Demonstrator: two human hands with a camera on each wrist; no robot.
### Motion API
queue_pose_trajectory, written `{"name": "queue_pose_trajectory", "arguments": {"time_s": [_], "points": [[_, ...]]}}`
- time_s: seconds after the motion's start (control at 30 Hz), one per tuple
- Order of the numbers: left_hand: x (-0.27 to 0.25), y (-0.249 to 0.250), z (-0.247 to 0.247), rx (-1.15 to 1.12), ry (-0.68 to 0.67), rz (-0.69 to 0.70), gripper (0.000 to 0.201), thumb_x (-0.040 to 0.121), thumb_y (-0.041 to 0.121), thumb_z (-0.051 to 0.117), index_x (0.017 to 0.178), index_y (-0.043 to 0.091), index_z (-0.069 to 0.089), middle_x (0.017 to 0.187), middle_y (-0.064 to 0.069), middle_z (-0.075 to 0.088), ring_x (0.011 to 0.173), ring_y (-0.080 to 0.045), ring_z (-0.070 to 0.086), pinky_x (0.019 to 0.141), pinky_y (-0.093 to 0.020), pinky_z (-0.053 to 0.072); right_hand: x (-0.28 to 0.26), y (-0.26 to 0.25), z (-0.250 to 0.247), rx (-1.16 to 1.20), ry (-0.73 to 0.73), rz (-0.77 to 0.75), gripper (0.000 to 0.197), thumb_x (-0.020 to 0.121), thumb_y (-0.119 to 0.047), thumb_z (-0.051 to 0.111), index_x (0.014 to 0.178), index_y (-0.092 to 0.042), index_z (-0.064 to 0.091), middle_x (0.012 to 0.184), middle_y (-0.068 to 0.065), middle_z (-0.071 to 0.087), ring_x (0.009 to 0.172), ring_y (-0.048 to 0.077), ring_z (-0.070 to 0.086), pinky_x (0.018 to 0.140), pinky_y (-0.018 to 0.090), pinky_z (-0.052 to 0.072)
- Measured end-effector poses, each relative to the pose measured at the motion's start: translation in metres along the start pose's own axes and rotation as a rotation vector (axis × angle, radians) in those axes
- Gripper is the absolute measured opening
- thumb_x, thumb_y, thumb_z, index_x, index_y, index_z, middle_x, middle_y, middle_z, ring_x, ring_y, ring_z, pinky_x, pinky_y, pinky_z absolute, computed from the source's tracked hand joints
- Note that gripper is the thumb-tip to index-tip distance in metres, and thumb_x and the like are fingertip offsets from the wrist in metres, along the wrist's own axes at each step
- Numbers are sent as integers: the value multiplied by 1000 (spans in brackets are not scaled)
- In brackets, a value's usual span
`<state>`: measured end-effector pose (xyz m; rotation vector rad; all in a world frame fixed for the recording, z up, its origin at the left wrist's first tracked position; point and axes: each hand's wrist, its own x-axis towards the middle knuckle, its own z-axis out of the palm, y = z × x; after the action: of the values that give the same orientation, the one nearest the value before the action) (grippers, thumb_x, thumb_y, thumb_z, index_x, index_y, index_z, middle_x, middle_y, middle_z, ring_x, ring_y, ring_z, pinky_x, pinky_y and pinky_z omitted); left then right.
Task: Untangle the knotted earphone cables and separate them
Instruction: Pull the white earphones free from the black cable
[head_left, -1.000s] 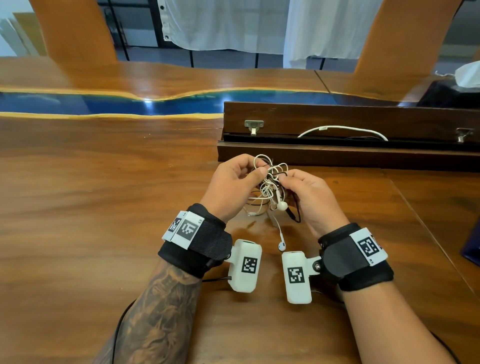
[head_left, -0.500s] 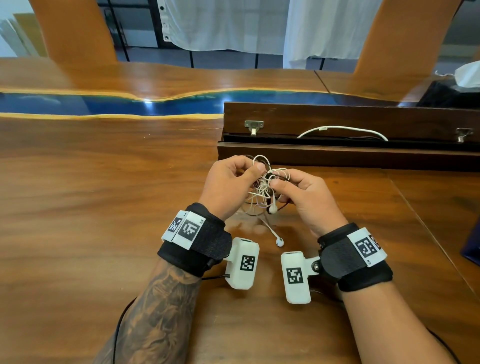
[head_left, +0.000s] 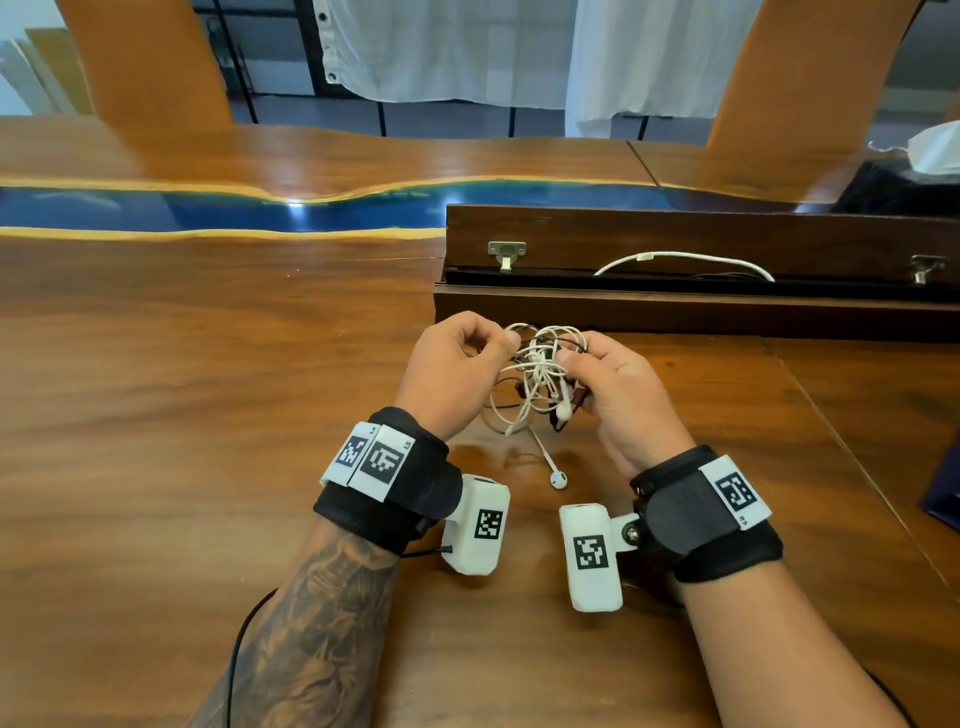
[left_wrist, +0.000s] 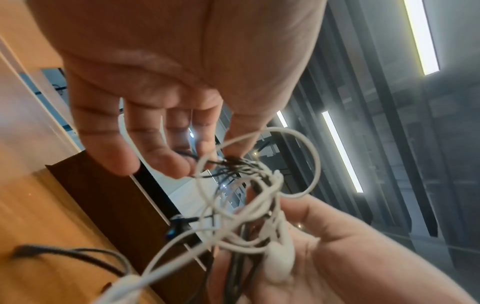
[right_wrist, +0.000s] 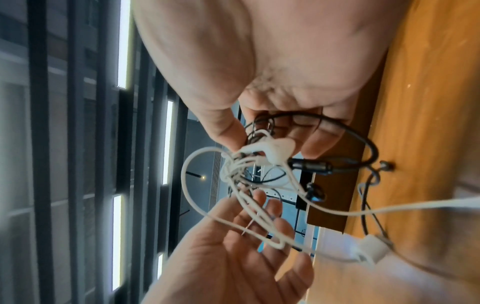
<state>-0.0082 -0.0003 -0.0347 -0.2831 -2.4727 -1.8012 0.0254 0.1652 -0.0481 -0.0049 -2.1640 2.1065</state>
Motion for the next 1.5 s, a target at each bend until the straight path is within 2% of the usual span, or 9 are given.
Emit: {"name": "queue_pose_trajectory", "arguments": {"time_s": [0.13,0.3,0.43,0.57,0.73,0.83,0.93,1.2,1.5], "points": [[-1,-1,2,54,87,97,30,88,22,74,111,24,56,107,5,56,80,-8,51,74,-22,49,0,-1,1,-39,41,17,20,103,-11,50,100,-13,69,83,-1,70,71,4,63,64,19,50],[-4,6,1,134,35,322,22,90,10,69,98,30,67,99,14,61,88,3,51,76,-10,39,0,0,-1,-186,49,-25,13,101,-13,56,98,-13,69,85,0,73,70,2,65,63,17,51],[-4,3,3,178,-85,231,20,91,10,69,92,30,71,88,12,64,73,-5,49,72,-14,43,-1,0,-1,-146,71,-66,8,98,-12,62,96,-15,69,78,10,69,67,17,58,61,25,50],[-4,4,0,126,-91,217,17,89,8,71,98,22,72,88,4,67,73,-21,54,70,-23,51,-3,-2,0,-74,79,-107,16,97,-5,63,108,-17,67,87,-4,74,74,13,65,64,18,54],[-4,4,1,113,-98,204,19,88,4,71,96,22,70,84,5,65,68,-9,52,66,-17,49,-4,-2,3,-179,42,-140,29,98,3,56,108,-23,66,101,-3,70,85,1,66,72,18,54],[-5,4,4,127,-106,193,19,88,4,72,93,22,66,81,8,63,66,-5,52,65,-15,50,-5,-5,4,-66,34,-77,25,101,-1,51,108,-16,69,96,-2,71,77,0,66,66,16,52],[-6,4,5,149,-121,200,12,87,9,75,90,19,68,81,4,66,69,-12,60,67,-24,56,-7,-7,4,-106,42,-145,11,99,-18,62,105,-17,71,93,-5,72,83,0,67,69,15,52],[-4,-1,6,139,-99,107,14,89,11,73,83,23,67,80,0,70,75,-23,68,74,-46,60,-4,-5,-5,-162,14,-157,26,93,2,65,105,-20,71,93,-8,74,85,0,70,72,15,53],[-7,2,11,145,-79,108,13,91,17,72,83,25,65,81,2,70,76,-19,69,73,-43,60,-3,-2,-4,-214,47,-152,10,93,-18,72,102,-20,71,93,-5,74,85,4,69,73,16,54]]}}
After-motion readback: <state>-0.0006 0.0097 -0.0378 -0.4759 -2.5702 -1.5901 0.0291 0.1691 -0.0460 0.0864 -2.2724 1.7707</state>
